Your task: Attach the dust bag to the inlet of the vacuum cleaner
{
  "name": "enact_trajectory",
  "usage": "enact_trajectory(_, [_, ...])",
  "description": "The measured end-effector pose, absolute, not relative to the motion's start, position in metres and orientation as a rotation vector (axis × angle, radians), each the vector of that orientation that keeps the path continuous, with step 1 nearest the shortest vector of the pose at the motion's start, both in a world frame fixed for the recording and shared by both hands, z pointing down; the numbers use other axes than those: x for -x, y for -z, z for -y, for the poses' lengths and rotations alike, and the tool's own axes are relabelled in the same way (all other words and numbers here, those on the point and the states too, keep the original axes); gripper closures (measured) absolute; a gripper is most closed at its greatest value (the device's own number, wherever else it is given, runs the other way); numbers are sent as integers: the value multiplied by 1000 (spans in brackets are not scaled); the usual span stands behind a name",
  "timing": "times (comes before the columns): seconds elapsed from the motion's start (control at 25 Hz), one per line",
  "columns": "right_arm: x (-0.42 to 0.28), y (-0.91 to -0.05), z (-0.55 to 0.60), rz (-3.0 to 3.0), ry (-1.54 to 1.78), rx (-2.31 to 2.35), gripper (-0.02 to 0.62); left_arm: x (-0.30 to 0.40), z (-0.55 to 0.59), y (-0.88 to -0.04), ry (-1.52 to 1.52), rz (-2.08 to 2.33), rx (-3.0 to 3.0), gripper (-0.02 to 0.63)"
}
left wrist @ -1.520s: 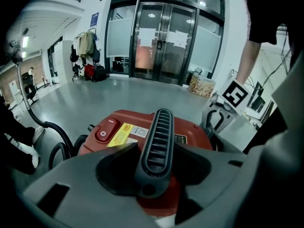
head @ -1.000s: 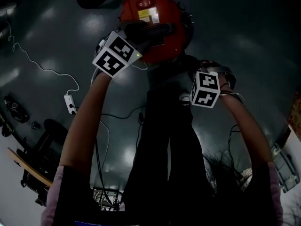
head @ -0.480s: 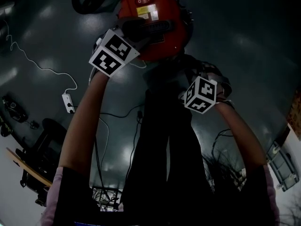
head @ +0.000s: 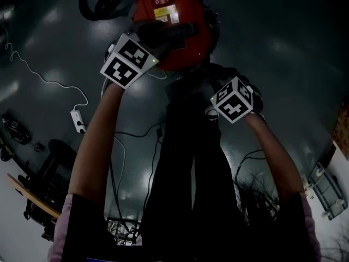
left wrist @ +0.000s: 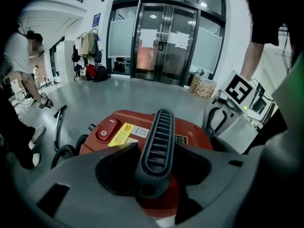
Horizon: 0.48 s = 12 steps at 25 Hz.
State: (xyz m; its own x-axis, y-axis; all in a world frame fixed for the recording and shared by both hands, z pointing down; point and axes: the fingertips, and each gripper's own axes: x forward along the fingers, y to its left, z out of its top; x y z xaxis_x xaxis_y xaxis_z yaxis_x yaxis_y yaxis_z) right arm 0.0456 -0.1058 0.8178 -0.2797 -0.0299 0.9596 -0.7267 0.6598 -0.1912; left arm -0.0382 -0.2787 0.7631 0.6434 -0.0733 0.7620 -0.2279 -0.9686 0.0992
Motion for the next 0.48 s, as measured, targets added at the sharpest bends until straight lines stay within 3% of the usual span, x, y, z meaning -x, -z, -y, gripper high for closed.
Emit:
enact_trajectory(0.24, [-48, -817, 102, 1748, -524, -375, 494, 37, 278, -761, -1225, 229, -2678, 400])
enact_trajectory(0.48, [-57, -807, 96, 1706, -673, -414, 423, 39, 276, -754, -1249, 248, -2619, 394])
